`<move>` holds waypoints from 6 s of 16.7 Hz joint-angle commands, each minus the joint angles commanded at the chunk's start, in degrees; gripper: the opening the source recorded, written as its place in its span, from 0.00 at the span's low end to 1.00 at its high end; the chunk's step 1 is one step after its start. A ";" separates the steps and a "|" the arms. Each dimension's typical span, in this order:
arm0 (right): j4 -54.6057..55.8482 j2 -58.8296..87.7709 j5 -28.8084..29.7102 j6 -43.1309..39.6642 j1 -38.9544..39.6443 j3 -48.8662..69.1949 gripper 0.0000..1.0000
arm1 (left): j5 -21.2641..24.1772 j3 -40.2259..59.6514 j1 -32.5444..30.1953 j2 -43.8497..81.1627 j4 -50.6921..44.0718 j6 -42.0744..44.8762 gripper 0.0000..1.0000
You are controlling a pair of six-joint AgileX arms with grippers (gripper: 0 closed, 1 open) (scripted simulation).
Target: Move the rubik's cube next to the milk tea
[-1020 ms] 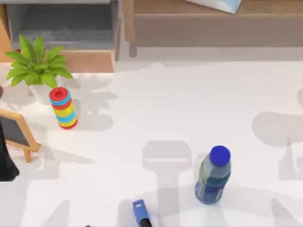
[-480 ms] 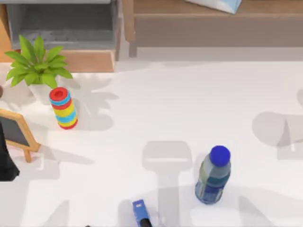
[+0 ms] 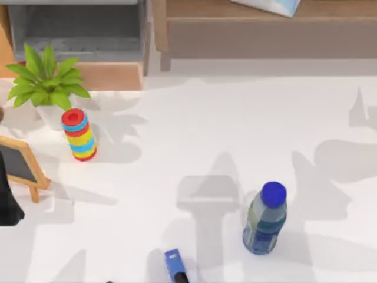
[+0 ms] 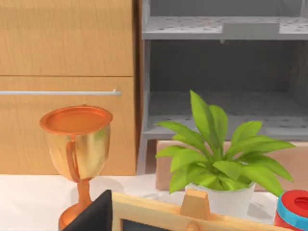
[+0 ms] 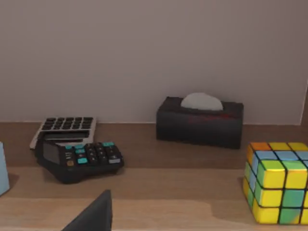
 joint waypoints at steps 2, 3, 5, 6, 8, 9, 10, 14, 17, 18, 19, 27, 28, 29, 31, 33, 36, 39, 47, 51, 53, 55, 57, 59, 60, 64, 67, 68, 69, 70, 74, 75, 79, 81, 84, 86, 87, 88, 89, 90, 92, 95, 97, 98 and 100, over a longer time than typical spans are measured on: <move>6.21 13.35 -2.04 0.06 -2.23 5.60 1.00 | 0.00 0.00 0.00 0.00 0.00 0.00 1.00; 9.14 19.51 -3.00 0.09 -3.28 8.24 1.00 | 0.00 0.00 0.00 0.00 0.00 0.00 1.00; 14.46 30.32 -4.74 0.13 -5.19 13.04 1.00 | 0.00 0.00 0.00 0.00 0.00 0.00 1.00; 16.80 34.85 -5.51 0.14 -6.02 15.16 1.00 | 0.00 0.00 0.00 0.00 0.00 0.00 1.00; 20.70 42.09 -6.80 0.16 -7.42 18.68 1.00 | 0.00 0.00 0.00 0.00 0.00 0.00 1.00; 22.23 44.80 -7.30 0.17 -7.97 20.05 1.00 | 0.00 0.00 0.00 0.00 0.00 0.00 1.00; 23.44 46.91 -7.69 0.17 -8.40 21.15 1.00 | 0.00 0.00 0.00 0.00 0.00 0.00 1.00; 25.00 49.55 -8.18 0.18 -8.98 22.56 1.00 | 0.00 0.00 0.00 0.00 0.00 0.00 1.00; 24.86 49.43 -8.08 0.17 -8.69 22.29 1.00 | 0.00 0.00 0.00 0.00 0.00 0.00 1.00; 24.78 49.46 -8.04 0.17 -8.67 22.46 1.00 | 0.00 0.00 0.00 0.00 0.00 0.00 1.00; 24.37 49.65 -7.87 0.16 -8.57 23.16 1.00 | 0.00 0.00 0.00 0.00 0.00 0.00 1.00; 18.20 56.09 -5.62 0.20 -6.51 36.19 1.00 | 0.00 0.00 0.00 0.00 0.00 0.00 1.00; 18.06 57.10 -5.47 0.17 -6.38 37.32 1.00 | 0.00 0.00 0.00 0.00 0.00 0.00 1.00; 18.05 57.96 -5.38 0.13 -6.30 38.04 1.00 | 0.00 0.00 0.00 0.00 0.00 0.00 1.00; 18.10 58.58 -5.34 0.09 -6.26 38.42 1.00 | 0.00 0.00 0.00 0.00 0.00 0.00 1.00; 18.10 58.58 -5.34 0.09 -6.26 38.42 1.00 | 0.00 0.00 0.00 0.00 0.00 0.00 1.00; 18.10 58.58 -5.34 0.09 -6.26 38.42 0.85 | 0.00 0.00 0.00 0.00 0.00 0.00 1.00; 18.10 58.58 -5.34 0.09 -6.26 38.42 0.62 | 0.00 0.00 0.00 0.00 0.00 0.00 1.00; 18.10 58.58 -5.34 0.09 -6.26 38.42 0.02 | 0.00 0.00 0.00 0.00 0.00 0.00 1.00; 18.10 58.58 -5.34 0.09 -6.26 38.42 0.00 | 0.00 0.00 0.00 0.00 0.00 0.00 1.00; 18.10 58.58 -5.34 0.09 -6.26 38.42 0.00 | 0.00 0.00 0.00 0.00 0.00 0.00 1.00; 18.10 58.58 -5.34 0.09 -6.26 38.42 0.00 | 0.00 0.00 0.00 0.00 0.00 0.00 1.00; 18.13 58.36 -5.48 0.13 -6.55 38.26 0.00 | 0.00 0.00 0.00 0.00 0.00 0.00 1.00; 18.53 56.47 -6.74 -0.29 -8.11 36.95 0.00 | 0.00 0.00 0.00 0.00 0.00 0.00 1.00; 18.60 54.90 -7.37 -0.51 -9.04 36.20 0.00 | 0.00 0.00 0.00 0.00 0.00 0.00 1.00; 19.11 51.90 -8.08 -0.44 -9.71 35.00 0.00 | 0.00 0.00 0.00 0.00 0.00 0.00 1.00; 19.77 52.00 -7.49 -0.50 -8.66 36.06 0.00 | 0.00 0.00 0.00 0.00 0.00 0.00 1.00; 19.60 52.55 -7.15 -0.46 -8.19 36.40 0.00 | 0.00 0.00 0.00 0.00 0.00 0.00 1.00; 19.31 53.17 -6.76 -0.23 -7.72 36.85 0.00 | 0.00 0.00 0.00 0.00 0.00 0.00 1.00; 19.06 53.77 -6.35 0.00 -7.32 37.34 0.00 | 0.00 0.00 0.00 0.00 0.00 0.00 1.00; 16.35 56.98 -5.40 0.17 -6.46 38.81 0.00 | 0.00 0.00 0.00 0.00 0.00 0.00 1.00; 16.24 57.10 -5.37 0.19 -6.44 38.85 0.00 | 0.00 0.00 0.00 0.00 0.00 0.00 1.00; 16.34 56.90 -5.48 0.28 -6.76 38.61 0.00 | 0.00 0.00 0.00 0.00 0.00 0.00 1.00; 15.44 56.19 -5.74 -0.49 -6.49 39.31 0.00 | 0.00 0.00 0.00 0.00 0.00 0.00 1.00; 11.30 53.69 -6.67 -3.38 -5.34 42.29 0.00 | 0.00 0.00 0.00 0.00 0.00 0.00 1.00; 6.77 51.70 -7.31 -5.81 -4.22 45.09 0.00 | 0.00 0.00 0.00 0.00 0.00 0.00 1.00; 3.97 50.79 -7.57 -7.00 -3.60 46.61 0.00 | 0.00 0.00 0.00 0.00 0.00 0.00 1.00; 0.96 49.92 -7.80 -8.13 -2.94 48.12 0.00 | 0.00 0.00 0.00 0.00 0.00 0.00 1.00; -2.22 49.19 -7.97 -9.14 -2.22 49.47 0.00 | 0.00 0.00 0.00 0.00 0.00 0.00 1.00; -5.46 48.59 -8.08 -9.88 -1.48 50.70 0.00 | 0.00 0.00 0.00 0.00 0.00 0.00 1.00; -11.48 47.48 -8.22 -10.88 0.04 52.81 0.00 | 0.00 0.00 0.00 0.00 0.00 0.00 1.00; -20.95 46.33 -8.15 -11.55 2.22 55.28 0.00 | 0.00 0.00 0.00 0.00 0.00 0.00 1.00; -27.17 45.92 -7.86 -11.44 3.47 56.96 0.00 | 0.00 0.00 0.00 0.00 0.00 0.00 1.00; -29.82 45.89 -7.54 -11.25 4.13 57.85 0.00 | 0.00 0.00 0.00 0.00 0.00 0.00 1.00; -34.85 46.14 -6.51 -10.83 5.83 59.29 0.00 | 0.00 0.00 0.00 0.00 0.00 0.00 1.00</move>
